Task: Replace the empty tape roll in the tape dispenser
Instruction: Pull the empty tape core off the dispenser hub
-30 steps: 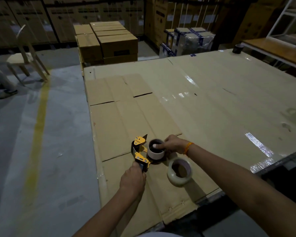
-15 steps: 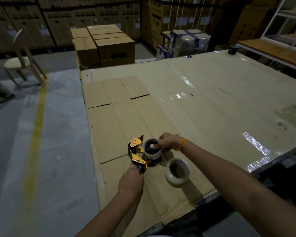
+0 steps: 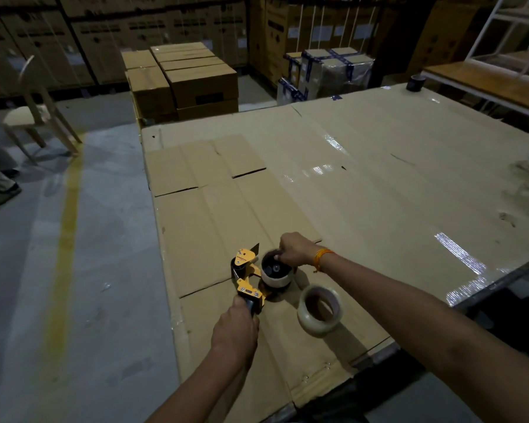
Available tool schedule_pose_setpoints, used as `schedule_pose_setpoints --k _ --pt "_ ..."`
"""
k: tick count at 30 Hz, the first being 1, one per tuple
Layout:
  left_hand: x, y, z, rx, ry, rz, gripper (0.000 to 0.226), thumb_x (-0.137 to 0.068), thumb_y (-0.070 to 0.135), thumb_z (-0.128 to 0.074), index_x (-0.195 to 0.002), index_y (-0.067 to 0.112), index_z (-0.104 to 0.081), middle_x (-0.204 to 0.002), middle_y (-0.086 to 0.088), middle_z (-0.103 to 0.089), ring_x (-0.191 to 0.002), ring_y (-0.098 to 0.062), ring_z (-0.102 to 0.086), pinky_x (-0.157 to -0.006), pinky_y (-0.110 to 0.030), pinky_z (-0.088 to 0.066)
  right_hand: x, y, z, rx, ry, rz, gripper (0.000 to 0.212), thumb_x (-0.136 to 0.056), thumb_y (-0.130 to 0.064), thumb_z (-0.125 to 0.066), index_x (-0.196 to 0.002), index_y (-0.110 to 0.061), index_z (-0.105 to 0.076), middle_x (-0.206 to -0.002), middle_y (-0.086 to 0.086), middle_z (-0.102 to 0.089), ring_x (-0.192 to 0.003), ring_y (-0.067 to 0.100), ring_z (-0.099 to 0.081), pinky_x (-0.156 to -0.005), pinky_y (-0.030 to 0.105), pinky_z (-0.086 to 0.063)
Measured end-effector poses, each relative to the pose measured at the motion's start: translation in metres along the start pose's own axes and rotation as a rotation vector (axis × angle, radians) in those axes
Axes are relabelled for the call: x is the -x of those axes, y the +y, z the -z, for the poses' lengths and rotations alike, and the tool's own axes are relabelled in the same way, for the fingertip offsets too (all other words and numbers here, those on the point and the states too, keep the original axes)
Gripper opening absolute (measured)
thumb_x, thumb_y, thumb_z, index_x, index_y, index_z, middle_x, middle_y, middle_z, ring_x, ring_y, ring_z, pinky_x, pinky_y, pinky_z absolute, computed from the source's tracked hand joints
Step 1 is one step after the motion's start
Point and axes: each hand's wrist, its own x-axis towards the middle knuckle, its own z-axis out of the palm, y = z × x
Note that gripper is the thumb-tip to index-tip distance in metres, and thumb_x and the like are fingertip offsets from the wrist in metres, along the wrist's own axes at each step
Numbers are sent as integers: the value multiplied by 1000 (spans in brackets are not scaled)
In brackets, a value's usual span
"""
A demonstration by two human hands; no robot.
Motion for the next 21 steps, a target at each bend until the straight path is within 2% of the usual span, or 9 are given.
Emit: schedule_pose_setpoints --k 2,4,7,10,11,13,15,18,21 --pt "-1 -2 1 -5 -6 -8 25 -96 35 -58 -116 25 -46 -104 -4 -73 -97 -29 -72 -81 -43 -60 0 -1 1 -16 -35 -7 28 -102 -27 -67 -107 0 -70 -94 12 -64 -87 26 -61 -68 33 -50" --pt "-2 -2 1 -19 -16 -18 26 -96 36 -58 -116 24 -47 -105 -4 -73 -98 -30 -72 -81 -43 -60 0 1 4 -44 -86 -14 29 -103 -27 -66 -113 0 -70 -95 11 -65 -86 24 -62 -66 31 -51" --pt "-2 -4 1 -37 -18 -37 27 -96 37 -57 -118 24 -46 -105 -4 -73 -98 -30 -72 -81 -43 -60 4 6 14 -144 -194 6 26 -106 -27 -61 -102 -3 -68 -84 9 -60 -66 18 -54 -53 26 -42" --pt "-1 -4 -1 -30 -12 -43 26 -96 35 -56 -117 23 -47 -103 -4 -73 -98 -30 -72 -80 -43 -59 7 21 40 -407 -197 67 57 -108 -49 -49 -90 2 -65 -73 8 -56 -61 22 -48 -51 30 -38" --pt "-1 -3 -1 -26 -14 -36 25 -96 34 -56 -116 23 -46 -102 -4 -73 -96 -29 -72 -80 -43 -59 7 26 52 -412 -171 85 56 -107 -50 -49 -85 -1 -63 -70 6 -55 -59 21 -47 -50 29 -38" --pt "-3 -2 0 -17 -26 -27 23 -96 35 -56 -114 24 -46 -101 -3 -73 -94 -27 -72 -79 -43 -60 10 30 75 -380 -140 83 35 -105 -31 -55 -79 -9 -54 -69 7 -48 -59 20 -42 -51 30 -34" --pt "-4 -3 1 -26 -41 -20 24 -96 36 -57 -114 23 -46 -102 -4 -72 -95 -27 -71 -79 -41 -60 13 28 93 -377 -115 63 17 -99 -19 -54 -91 -5 -55 -80 17 -49 -62 24 -48 -52 31 -35" --pt "-4 -2 0 -18 -46 -18 24 -95 36 -57 -112 23 -45 -103 -5 -71 -95 -28 -71 -80 -42 -59 16 38 91 -401 -90 -19 36 -99 -16 -50 -117 14 -56 -101 40 -67 -66 30 -64 -51 33 -48" --pt "-3 3 0 5 -51 13 23 -96 35 -57 -108 22 -43 -104 -7 -71 -96 -29 -70 -80 -40 -59 21 54 64 -471 -61 -137 33 -99 -11 -50 -115 16 -60 -96 33 -69 -67 35 -73 -58 38 -58"
